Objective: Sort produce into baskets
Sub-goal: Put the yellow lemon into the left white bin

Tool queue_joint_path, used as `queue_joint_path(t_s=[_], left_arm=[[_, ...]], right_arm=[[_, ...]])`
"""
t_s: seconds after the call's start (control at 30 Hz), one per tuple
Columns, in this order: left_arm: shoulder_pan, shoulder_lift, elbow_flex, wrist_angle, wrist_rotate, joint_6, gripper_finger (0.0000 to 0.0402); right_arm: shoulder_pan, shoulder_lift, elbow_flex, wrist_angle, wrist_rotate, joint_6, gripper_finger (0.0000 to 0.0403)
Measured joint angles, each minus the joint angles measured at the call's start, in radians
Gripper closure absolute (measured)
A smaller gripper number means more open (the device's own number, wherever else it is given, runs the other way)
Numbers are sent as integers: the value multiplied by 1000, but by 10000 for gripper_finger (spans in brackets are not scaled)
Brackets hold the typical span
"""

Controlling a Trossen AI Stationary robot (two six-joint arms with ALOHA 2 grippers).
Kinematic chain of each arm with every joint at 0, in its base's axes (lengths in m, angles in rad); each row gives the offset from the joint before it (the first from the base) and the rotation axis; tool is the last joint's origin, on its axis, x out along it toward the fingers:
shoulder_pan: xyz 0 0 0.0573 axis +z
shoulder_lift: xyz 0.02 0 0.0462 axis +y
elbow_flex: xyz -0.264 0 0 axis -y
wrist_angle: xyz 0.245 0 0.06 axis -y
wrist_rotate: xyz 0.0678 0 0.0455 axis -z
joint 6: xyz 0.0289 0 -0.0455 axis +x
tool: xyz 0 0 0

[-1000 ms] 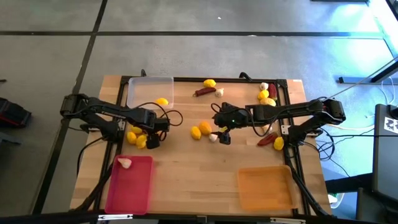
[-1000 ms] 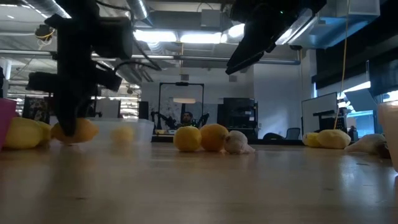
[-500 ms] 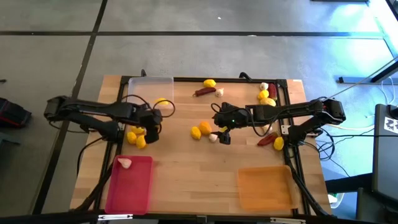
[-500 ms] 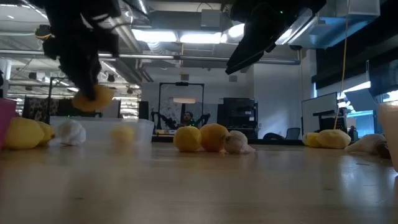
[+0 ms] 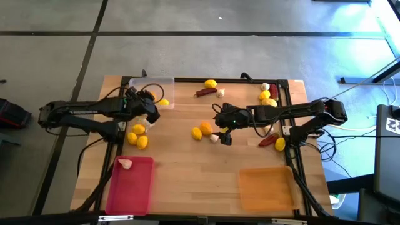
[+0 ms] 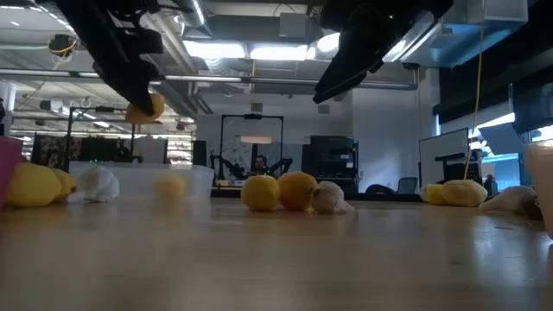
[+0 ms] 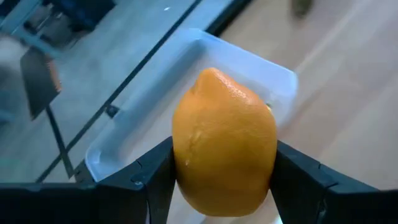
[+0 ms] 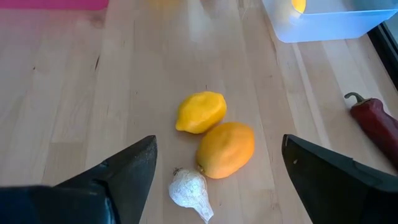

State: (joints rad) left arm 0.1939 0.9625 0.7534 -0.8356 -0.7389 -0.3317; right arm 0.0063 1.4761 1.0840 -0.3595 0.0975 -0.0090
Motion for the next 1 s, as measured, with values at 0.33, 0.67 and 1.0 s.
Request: queue_joint_path(t_s=[0.33, 0.67, 1.0], left_arm=[[287, 88, -18, 114, 110, 50, 191], [476, 233, -19, 80, 122, 42, 191], [531, 276, -19, 44, 191, 80, 140]], right_arm=[[0, 12, 0, -1, 0, 0, 66], [0, 82, 0, 20, 0, -4, 66], [0, 89, 0, 22, 0, -4, 66]])
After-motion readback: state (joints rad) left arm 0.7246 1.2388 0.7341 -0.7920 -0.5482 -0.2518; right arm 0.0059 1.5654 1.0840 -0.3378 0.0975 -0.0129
